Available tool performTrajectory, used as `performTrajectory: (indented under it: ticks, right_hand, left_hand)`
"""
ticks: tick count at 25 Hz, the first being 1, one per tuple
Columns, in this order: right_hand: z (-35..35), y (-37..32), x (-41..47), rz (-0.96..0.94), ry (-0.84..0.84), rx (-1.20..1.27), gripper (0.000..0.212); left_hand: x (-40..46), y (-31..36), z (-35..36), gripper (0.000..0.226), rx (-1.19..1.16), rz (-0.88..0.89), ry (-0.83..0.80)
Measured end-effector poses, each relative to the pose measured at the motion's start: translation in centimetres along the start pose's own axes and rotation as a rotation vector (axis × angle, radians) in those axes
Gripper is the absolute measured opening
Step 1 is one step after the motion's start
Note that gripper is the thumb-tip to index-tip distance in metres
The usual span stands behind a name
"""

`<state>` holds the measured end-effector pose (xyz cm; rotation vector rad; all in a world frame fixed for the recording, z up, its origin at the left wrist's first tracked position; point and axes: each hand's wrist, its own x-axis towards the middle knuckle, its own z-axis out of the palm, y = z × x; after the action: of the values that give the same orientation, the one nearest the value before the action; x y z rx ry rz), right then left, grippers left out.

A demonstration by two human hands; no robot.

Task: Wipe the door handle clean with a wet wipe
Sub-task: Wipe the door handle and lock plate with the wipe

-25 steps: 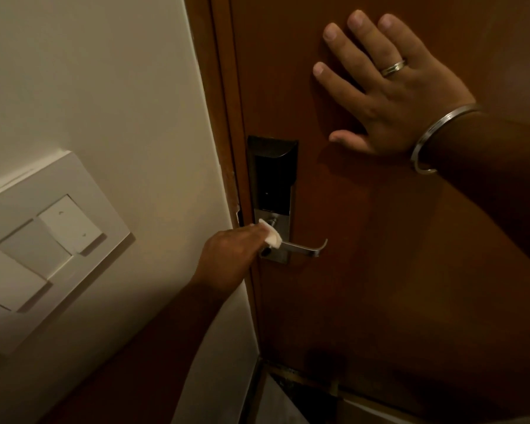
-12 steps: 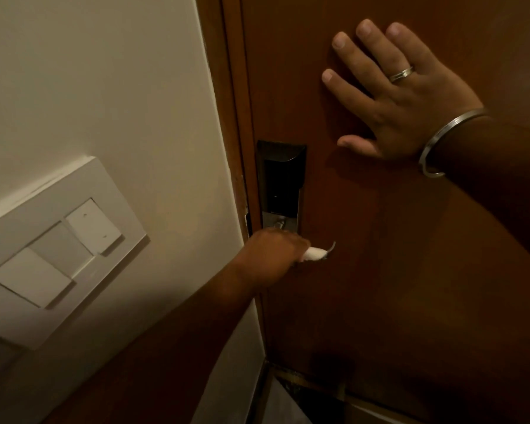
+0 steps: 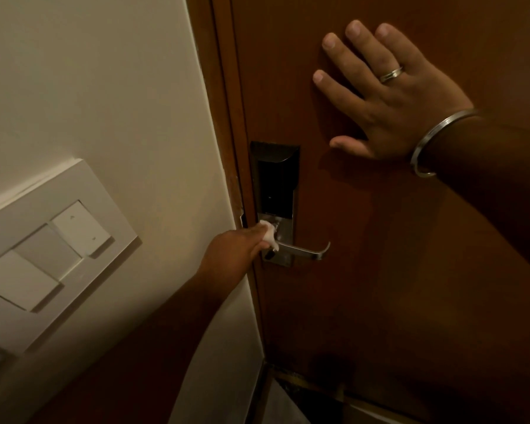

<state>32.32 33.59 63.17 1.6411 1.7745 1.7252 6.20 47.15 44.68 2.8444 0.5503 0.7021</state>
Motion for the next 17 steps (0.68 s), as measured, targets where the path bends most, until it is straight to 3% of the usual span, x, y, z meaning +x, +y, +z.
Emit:
performTrajectory:
  ticks: [3,6,11,17]
  right_hand:
    - [0.0,0.2,0.0,0.005,-0.003,0.015,0.086]
    - [-0.1,0.1,0.0,0.012,-0.016,0.032,0.086]
    - [-0.2,0.1,0.1,0.008,-0.014,0.024,0.086]
    - [-0.1,0.2,0.1,0.005,-0.001,-0.003,0.086]
  left_hand:
    - [-1.1,0.3,0.4,0.019,-0.349,-0.173,0.095]
    - [-0.7,1.4,1.1,0.023,-0.43,-0.179,0.106]
    - [0.3,1.3,0.1,0.035,-0.242,-0.16,-0.06]
    - [1.1,2.4,0.2,0.041,0.252,0.151,-0.202]
